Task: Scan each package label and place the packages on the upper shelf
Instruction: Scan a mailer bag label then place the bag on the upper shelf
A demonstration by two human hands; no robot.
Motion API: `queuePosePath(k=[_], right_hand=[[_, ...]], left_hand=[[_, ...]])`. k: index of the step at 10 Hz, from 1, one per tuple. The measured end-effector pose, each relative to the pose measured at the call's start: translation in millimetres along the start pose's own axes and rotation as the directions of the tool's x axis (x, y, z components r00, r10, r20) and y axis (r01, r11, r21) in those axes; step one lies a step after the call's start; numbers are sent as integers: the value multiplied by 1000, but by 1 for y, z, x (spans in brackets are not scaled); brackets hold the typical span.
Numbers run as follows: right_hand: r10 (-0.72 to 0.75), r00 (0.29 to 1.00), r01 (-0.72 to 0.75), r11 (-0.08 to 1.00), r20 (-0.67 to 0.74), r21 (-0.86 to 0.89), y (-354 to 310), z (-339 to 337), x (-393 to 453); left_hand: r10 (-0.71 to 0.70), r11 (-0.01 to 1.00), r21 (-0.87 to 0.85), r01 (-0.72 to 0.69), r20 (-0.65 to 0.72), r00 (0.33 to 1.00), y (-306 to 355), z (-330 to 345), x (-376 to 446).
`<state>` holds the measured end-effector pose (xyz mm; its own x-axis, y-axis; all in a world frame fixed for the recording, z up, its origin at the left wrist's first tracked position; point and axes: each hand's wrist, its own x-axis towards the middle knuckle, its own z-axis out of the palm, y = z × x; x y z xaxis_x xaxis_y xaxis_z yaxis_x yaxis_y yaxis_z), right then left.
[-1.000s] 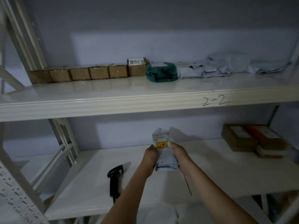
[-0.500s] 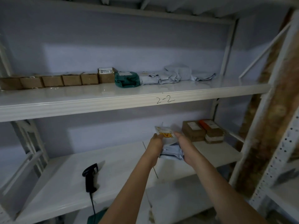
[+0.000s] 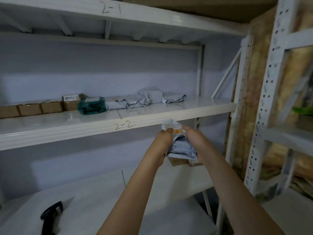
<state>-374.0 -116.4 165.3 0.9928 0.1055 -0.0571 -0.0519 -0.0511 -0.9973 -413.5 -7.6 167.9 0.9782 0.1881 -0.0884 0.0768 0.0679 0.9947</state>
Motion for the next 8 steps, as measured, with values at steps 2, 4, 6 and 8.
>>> queuePosePath(k=[2,4,6,8], right_hand=[[-144,989,137,979,-37,-153,-39,-89,31],[-247,966,232,958,-75,-168,-69,-133,75],[-276,957,261,954,-92,-145,-79,-142,156],[-257,951,232,960,-171,-154,-91,-146,244]], left_hand=[[136,972,201,-121,-66,989,37,87,27],[281,924,297,-242,-99,954,65,137,64],[342,888,360,-285,-104,934,74,157,143],[331,906,285,-312,-19,944,83,166,227]])
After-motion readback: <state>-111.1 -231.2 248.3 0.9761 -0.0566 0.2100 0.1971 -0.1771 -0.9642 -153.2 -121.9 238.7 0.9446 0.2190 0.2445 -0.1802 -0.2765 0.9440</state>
